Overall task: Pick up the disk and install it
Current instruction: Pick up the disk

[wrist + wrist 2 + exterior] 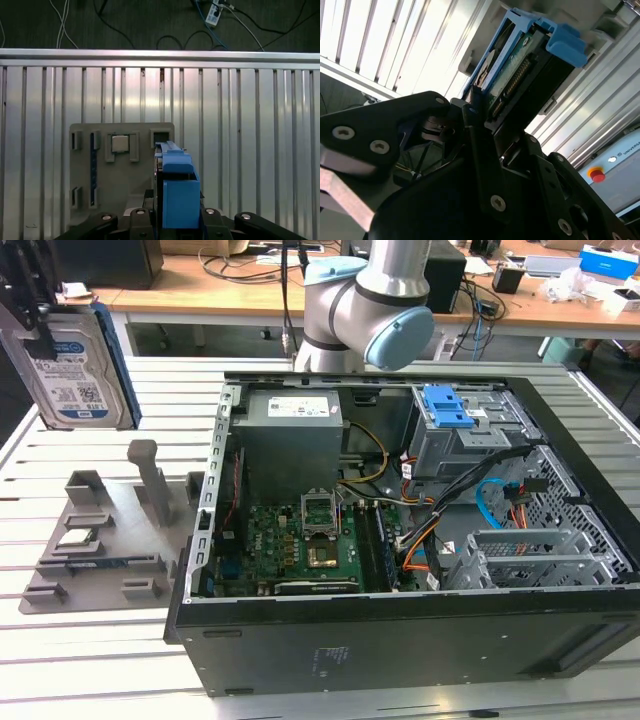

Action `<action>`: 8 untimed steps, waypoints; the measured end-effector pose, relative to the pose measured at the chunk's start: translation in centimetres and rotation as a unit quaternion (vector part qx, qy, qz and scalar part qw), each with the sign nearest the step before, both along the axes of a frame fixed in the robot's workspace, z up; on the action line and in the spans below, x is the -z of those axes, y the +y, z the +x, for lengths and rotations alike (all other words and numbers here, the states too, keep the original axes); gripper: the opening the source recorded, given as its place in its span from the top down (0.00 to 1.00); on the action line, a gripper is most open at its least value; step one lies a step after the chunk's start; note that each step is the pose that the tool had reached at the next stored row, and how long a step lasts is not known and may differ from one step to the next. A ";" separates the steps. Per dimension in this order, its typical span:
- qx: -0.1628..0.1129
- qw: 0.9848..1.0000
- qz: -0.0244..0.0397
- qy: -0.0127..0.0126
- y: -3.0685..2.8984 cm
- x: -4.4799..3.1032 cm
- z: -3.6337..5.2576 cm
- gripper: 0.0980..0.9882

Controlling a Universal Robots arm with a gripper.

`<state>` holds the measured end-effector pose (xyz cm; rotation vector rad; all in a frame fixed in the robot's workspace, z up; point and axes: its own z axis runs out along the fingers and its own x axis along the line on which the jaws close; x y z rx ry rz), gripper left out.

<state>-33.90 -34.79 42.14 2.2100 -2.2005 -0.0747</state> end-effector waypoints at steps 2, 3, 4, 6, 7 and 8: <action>0.000 1.000 0.000 0.000 0.00 -0.32 0.02 0.70; 0.000 1.000 0.000 0.000 0.00 -0.51 0.02 0.70; 0.000 1.000 0.000 0.000 0.00 -0.68 0.03 0.70; 0.000 1.000 0.000 0.000 0.00 -0.98 0.04 0.70; 0.000 1.000 0.000 0.000 0.00 -1.17 0.06 0.70; 0.000 1.000 0.000 0.000 0.00 -1.29 0.06 0.70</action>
